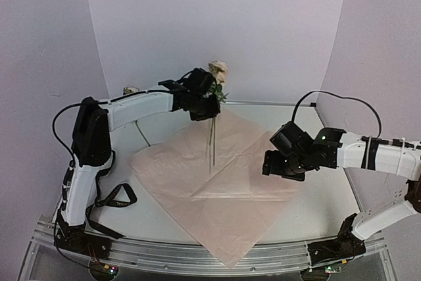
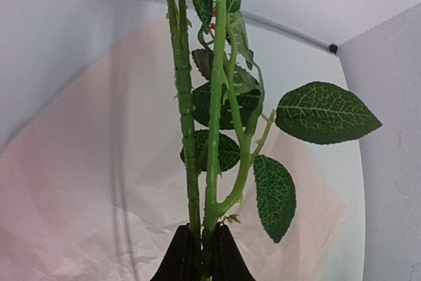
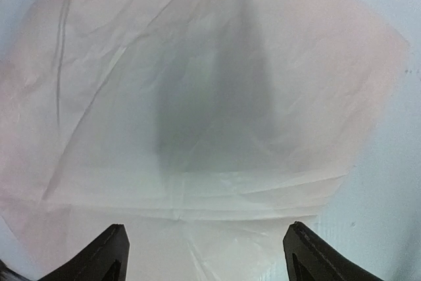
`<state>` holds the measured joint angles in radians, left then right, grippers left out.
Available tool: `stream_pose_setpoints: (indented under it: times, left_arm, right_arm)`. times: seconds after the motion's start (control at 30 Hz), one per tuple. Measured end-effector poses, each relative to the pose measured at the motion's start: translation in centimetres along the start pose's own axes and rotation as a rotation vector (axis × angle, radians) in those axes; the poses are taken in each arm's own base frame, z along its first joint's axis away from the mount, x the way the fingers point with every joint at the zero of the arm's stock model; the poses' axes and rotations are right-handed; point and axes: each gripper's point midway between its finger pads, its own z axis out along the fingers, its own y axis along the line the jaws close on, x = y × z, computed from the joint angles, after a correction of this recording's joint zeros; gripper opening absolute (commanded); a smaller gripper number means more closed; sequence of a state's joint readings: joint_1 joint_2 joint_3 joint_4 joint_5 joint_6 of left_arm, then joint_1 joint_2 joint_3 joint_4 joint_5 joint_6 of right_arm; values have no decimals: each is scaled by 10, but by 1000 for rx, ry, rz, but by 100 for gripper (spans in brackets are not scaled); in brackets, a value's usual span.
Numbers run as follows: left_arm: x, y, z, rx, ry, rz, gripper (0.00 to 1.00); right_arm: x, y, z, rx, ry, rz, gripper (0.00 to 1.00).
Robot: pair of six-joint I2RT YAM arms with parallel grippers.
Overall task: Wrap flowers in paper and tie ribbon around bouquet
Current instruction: Place the fake flower on the flattened wrapping paper.
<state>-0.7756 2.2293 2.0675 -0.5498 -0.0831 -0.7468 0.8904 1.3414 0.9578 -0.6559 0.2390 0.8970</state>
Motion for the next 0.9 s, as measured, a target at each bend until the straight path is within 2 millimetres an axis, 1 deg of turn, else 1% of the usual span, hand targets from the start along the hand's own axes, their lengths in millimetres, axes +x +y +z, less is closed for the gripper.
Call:
stream_pose_setpoints:
  times: [0.03, 0.1, 0.13, 0.17, 0.2, 0.3, 0.37, 0.43, 0.5, 0.6, 0.67, 0.7, 0.8, 0.83, 0.9]
  left_arm:
    - [18, -8, 10, 4, 28, -12, 0]
    - [51, -17, 29, 0, 78, -37, 0]
    - [67, -19, 38, -6, 101, -45, 2]
    - [79, -20, 45, -13, 119, -52, 6]
    - [92, -21, 53, -18, 138, -59, 18]
    - [119, -19, 67, -30, 189, -69, 65]
    - [125, -17, 70, -31, 205, -76, 73]
    - [124, -16, 71, -32, 203, -81, 78]
    - [120, -11, 68, -38, 192, -73, 79]
    - [110, 8, 55, -86, 171, -56, 78]
    - [92, 28, 44, -134, 134, -56, 76]
    - [79, 41, 37, -162, 107, -61, 75]
    - [21, 107, 14, -275, 10, -127, 71]
    - [0, 132, 8, -316, -25, -157, 70]
    - [-41, 189, -4, -405, -97, -226, 69]
  right_arm:
    - [-6, -7, 1, 12, -9, 20, 84]
    - [-10, -15, 4, 33, -5, 32, 85]
    - [-10, -20, 6, 45, 0, 31, 85]
    - [-10, -23, 6, 53, 6, 28, 85]
    - [-10, -25, 7, 57, 10, 27, 86]
    - [-10, -28, 9, 63, 19, 24, 86]
    - [-9, -29, 12, 71, 26, 19, 87]
    - [-8, -31, 16, 83, 36, 12, 87]
    - [-6, -33, 20, 96, 48, 2, 87]
    - [-1, -35, 28, 114, 73, -20, 87]
    - [4, -35, 35, 122, 101, -33, 87]
    - [7, -34, 39, 123, 115, -39, 87]
    - [15, -31, 49, 118, 152, -54, 86]
    - [17, -29, 51, 115, 162, -57, 86]
    - [20, -28, 55, 110, 178, -63, 86]
